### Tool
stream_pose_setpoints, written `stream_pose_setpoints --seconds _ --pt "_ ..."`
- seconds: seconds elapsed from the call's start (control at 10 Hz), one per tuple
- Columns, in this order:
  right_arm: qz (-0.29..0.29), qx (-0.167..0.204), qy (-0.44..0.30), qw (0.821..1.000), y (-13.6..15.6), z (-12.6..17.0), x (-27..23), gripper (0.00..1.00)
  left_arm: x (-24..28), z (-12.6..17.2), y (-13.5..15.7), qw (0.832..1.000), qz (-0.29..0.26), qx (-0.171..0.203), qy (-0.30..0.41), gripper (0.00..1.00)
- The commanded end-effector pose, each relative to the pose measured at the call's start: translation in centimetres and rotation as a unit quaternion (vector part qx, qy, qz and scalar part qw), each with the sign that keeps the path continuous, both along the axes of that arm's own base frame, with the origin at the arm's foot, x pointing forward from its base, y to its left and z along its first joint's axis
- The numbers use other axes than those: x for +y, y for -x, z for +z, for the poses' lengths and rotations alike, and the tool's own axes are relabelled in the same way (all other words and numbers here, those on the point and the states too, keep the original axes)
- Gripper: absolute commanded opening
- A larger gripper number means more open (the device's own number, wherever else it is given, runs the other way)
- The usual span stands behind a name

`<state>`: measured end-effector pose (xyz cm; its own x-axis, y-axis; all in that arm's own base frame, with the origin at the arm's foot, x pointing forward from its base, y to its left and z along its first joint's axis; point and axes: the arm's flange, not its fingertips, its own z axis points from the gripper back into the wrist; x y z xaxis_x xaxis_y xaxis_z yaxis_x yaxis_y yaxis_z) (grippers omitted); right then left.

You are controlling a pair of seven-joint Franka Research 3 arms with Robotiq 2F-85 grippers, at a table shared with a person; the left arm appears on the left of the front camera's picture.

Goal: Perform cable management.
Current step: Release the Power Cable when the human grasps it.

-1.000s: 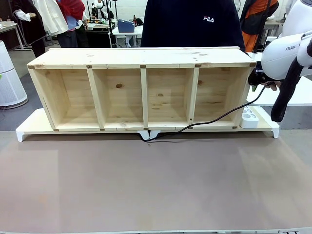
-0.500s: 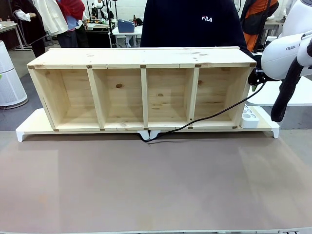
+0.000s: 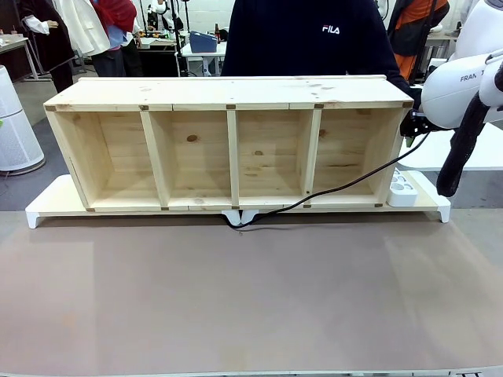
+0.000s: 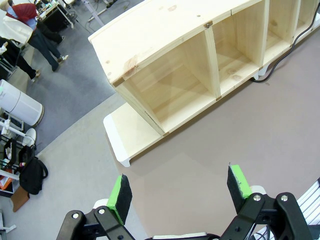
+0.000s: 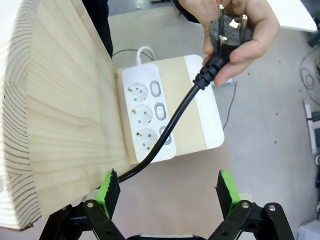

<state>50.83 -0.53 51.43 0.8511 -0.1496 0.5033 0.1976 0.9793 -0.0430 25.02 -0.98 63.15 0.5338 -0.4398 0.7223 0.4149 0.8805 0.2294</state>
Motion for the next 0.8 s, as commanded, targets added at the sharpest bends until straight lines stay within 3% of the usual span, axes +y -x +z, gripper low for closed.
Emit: stream_pose_setpoints --seconds 0.0,0.7 --pt "0.000 0.001 0.000 1.000 0.01 -0.03 -0.01 1.00 -0.07 0.00 -0.20 1.000 0.005 -0.003 0.007 1.00" --pt "0.000 0.001 0.000 1.000 0.01 -0.03 -0.01 1.00 -0.07 0.00 -0.20 1.000 0.005 -0.003 0.007 1.00"
